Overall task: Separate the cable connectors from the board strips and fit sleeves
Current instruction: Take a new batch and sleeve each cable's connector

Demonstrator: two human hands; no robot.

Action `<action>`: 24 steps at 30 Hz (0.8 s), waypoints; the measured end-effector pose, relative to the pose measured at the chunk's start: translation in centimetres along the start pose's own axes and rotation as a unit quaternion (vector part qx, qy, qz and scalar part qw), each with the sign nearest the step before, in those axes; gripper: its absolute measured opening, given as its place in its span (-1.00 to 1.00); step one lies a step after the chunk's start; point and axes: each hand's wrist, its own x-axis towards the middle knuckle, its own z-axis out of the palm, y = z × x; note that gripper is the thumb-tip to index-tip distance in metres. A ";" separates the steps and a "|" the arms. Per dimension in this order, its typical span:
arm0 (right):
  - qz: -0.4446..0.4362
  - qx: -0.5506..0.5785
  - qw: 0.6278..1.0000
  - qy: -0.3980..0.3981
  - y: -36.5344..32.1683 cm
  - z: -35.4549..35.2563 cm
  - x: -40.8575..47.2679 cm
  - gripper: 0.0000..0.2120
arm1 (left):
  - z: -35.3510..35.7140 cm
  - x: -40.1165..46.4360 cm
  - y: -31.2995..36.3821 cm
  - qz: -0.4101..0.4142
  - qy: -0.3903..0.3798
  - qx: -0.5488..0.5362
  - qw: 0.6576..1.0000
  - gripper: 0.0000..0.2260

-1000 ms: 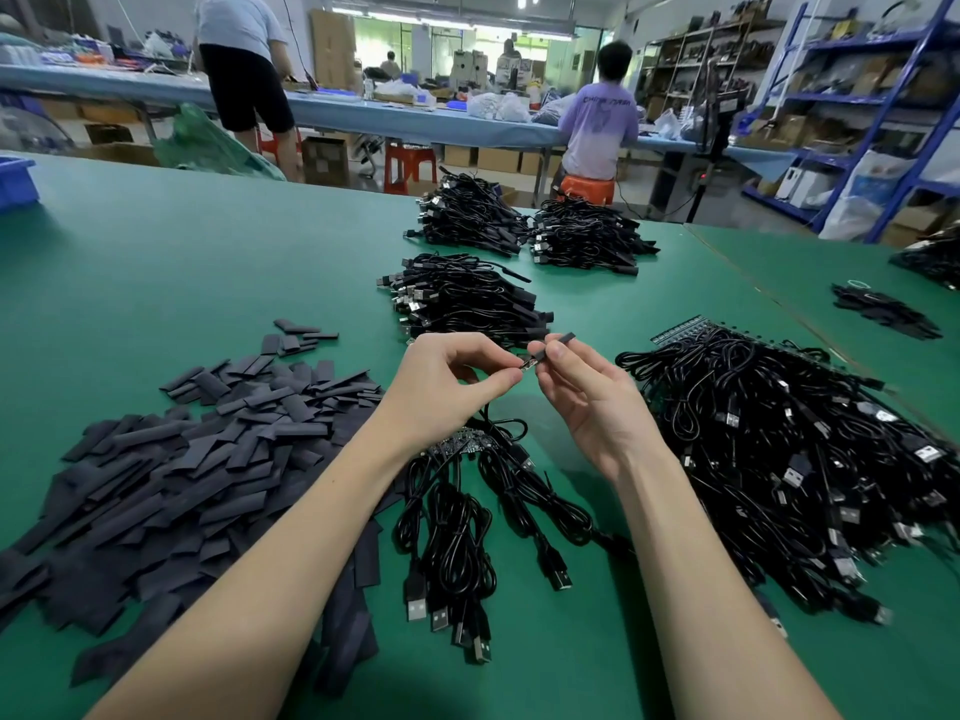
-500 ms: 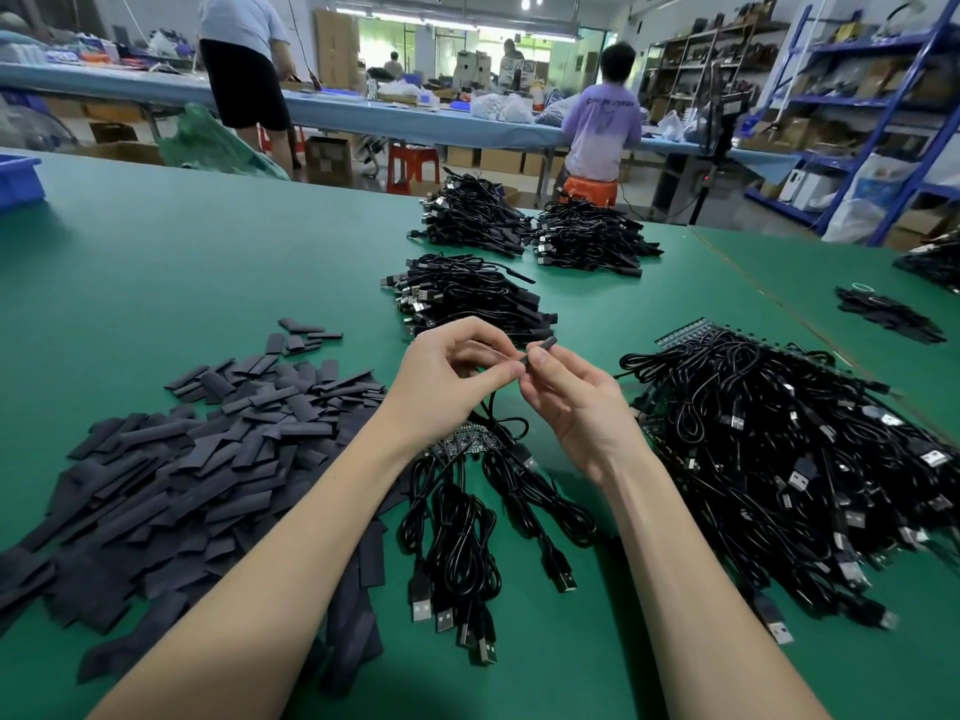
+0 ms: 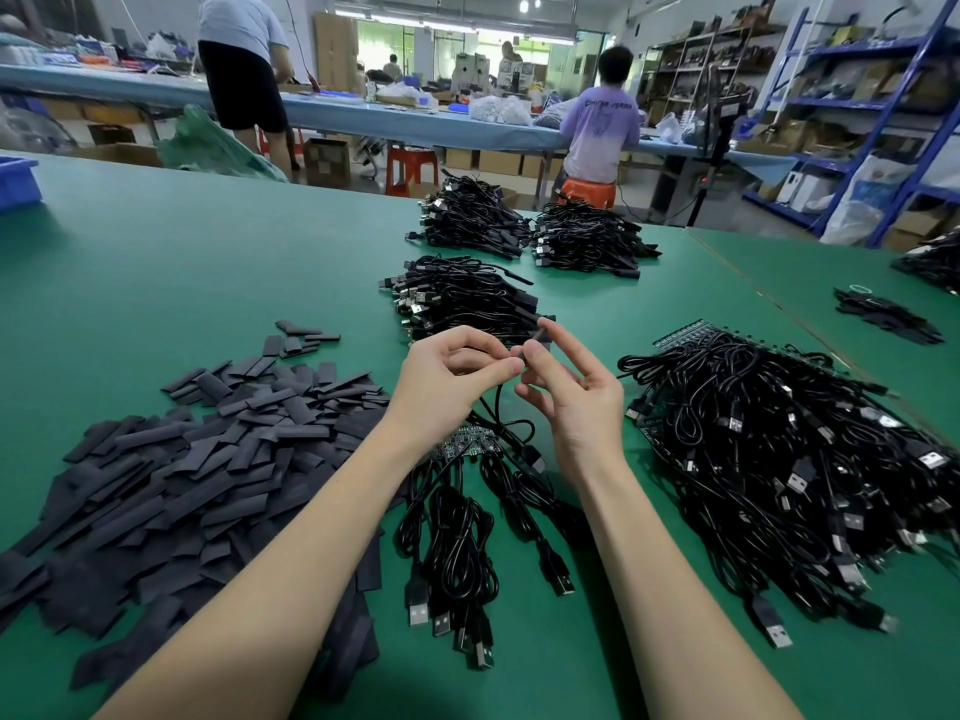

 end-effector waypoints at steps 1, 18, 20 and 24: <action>0.004 0.005 1.000 0.007 -0.1 0.0 0.0 -0.74 | 0.1 0.0 0.0 -0.004 0.001 0.000 1.000 -0.88; 0.009 0.092 0.990 0.106 -1.8 -0.5 1.3 -0.73 | -1.0 0.1 -0.4 -0.099 -0.082 0.117 0.985 -0.62; 0.025 0.140 0.982 0.126 -2.2 -0.6 1.4 -0.73 | -0.5 0.0 -0.5 -0.111 -0.089 0.088 0.986 -0.66; 0.049 0.183 0.971 0.143 -2.6 -0.4 1.6 -0.73 | 1.4 -0.1 -0.2 -0.078 -0.077 0.083 0.990 -0.69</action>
